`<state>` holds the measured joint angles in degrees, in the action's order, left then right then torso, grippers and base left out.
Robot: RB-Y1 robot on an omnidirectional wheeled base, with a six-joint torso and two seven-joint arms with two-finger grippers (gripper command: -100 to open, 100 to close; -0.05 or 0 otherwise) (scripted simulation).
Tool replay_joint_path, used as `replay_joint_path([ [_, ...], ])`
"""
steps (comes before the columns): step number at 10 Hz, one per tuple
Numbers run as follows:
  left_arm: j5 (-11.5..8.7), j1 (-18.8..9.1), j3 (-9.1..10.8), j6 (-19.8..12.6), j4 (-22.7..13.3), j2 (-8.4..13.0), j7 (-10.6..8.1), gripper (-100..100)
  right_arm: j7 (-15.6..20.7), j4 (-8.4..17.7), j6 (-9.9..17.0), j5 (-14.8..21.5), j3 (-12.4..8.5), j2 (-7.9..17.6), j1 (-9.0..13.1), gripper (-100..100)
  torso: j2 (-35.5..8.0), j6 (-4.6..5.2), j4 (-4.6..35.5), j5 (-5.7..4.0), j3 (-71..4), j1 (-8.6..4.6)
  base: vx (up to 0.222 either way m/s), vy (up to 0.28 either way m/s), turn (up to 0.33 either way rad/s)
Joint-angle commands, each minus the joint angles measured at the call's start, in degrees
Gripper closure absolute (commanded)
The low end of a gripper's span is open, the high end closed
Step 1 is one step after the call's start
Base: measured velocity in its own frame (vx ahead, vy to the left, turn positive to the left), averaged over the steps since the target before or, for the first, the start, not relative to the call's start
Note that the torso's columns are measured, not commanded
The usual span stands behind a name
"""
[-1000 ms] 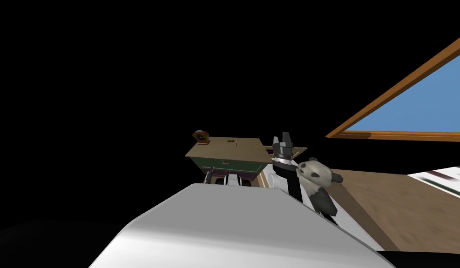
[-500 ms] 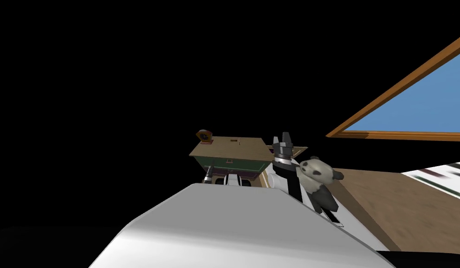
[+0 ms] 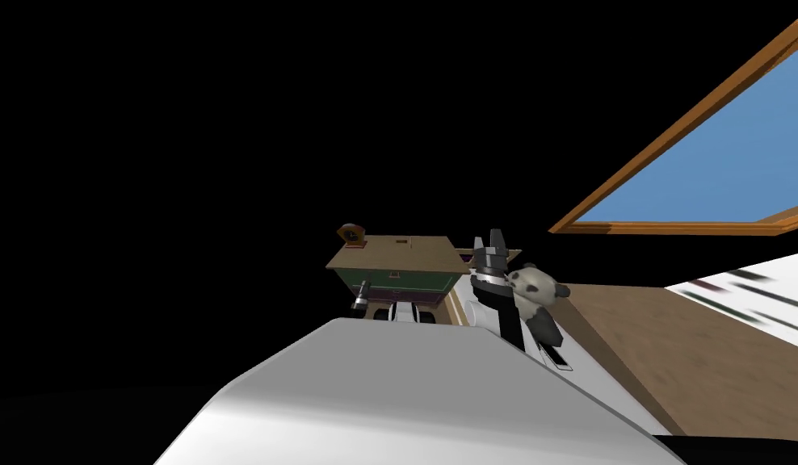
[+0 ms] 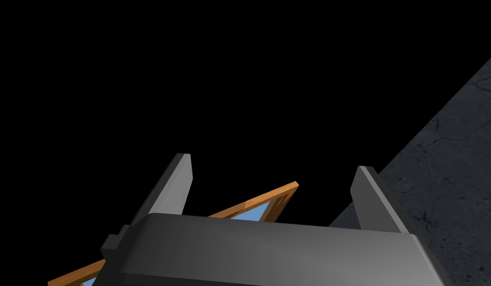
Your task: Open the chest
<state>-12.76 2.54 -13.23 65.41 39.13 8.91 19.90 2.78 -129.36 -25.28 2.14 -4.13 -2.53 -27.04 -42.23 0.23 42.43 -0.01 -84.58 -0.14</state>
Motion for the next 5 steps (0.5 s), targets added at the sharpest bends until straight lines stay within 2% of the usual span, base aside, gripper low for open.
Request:
replay_joint_path([
  [1,-1.60,-2.80,0.42,-0.02,-1.83,0.06,-0.12,-100,0.00,0.00,0.00,0.00,0.00,0.00,0.00,0,0.04,-0.03,0.04,-0.04,-0.01,0.04,-0.066,-0.028,-0.056],
  [2,-2.26,-3.53,0.69,-0.07,-2.34,0.22,-0.18,-100,0.00,0.00,0.00,0.00,0.00,0.00,0.00,0,0.05,-0.06,-0.03,-0.02,-0.03,0.06,-0.064,-0.028,-0.081],
  [3,-3.66,-5.03,1.34,-0.14,-3.52,0.36,-0.36,-100,0.00,0.00,0.00,0.00,0.00,0.00,0.00,0,0.05,-0.03,-0.03,-0.01,-0.03,0.03,-0.103,-0.016,-0.206],
  [5,-5.08,-6.50,2.11,-0.21,-4.84,-0.04,-0.61,-100,0.00,0.00,0.00,0.00,0.00,0.00,0.01,0,-0.05,0.05,0.01,0.00,0.05,-0.06,-0.113,-0.029,-0.158],
])
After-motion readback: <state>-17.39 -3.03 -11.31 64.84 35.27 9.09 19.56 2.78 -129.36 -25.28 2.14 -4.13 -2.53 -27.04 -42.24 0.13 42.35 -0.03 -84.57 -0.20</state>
